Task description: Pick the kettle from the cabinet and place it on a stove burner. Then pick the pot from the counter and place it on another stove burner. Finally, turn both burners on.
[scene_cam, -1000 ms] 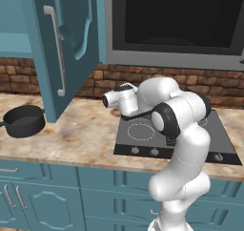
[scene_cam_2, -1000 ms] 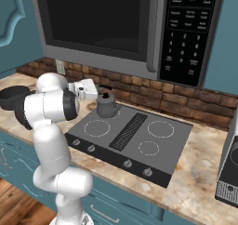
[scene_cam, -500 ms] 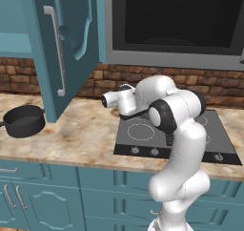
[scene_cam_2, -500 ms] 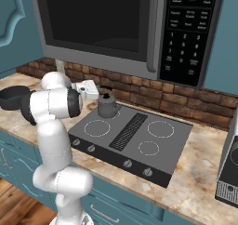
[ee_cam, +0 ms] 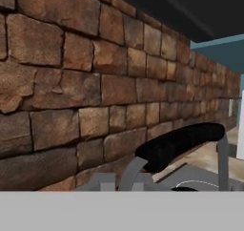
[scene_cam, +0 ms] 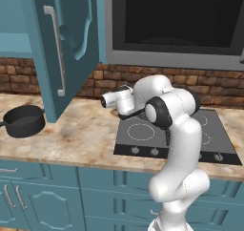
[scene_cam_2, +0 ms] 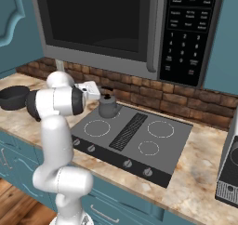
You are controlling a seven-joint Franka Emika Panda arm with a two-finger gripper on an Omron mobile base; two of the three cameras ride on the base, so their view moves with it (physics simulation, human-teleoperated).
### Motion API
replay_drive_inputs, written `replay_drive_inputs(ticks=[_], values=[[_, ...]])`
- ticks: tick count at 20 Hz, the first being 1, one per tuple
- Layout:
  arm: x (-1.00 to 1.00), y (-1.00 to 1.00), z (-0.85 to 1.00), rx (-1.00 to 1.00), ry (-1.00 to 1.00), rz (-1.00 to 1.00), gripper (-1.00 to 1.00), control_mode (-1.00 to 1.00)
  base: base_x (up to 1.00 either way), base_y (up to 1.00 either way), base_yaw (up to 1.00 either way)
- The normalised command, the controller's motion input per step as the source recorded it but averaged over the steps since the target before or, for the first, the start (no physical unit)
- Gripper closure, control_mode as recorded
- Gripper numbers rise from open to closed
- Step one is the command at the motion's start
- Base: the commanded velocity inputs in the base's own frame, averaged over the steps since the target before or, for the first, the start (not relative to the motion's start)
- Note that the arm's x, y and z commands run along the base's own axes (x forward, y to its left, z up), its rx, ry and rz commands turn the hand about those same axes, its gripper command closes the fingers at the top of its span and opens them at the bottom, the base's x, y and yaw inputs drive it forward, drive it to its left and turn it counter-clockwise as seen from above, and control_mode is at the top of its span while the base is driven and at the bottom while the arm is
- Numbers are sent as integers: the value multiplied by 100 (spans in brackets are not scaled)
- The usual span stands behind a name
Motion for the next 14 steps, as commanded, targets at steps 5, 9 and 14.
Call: replay_drive_inputs(ticks=[5, 9, 14], values=[[24, 0, -16, 0, 0, 0, 100, -100, 0, 0, 0], [25, 0, -16, 0, -1, 0, 100, -100, 0, 0, 0], [24, 0, -17, 0, -1, 1, 100, -100, 0, 0, 0]])
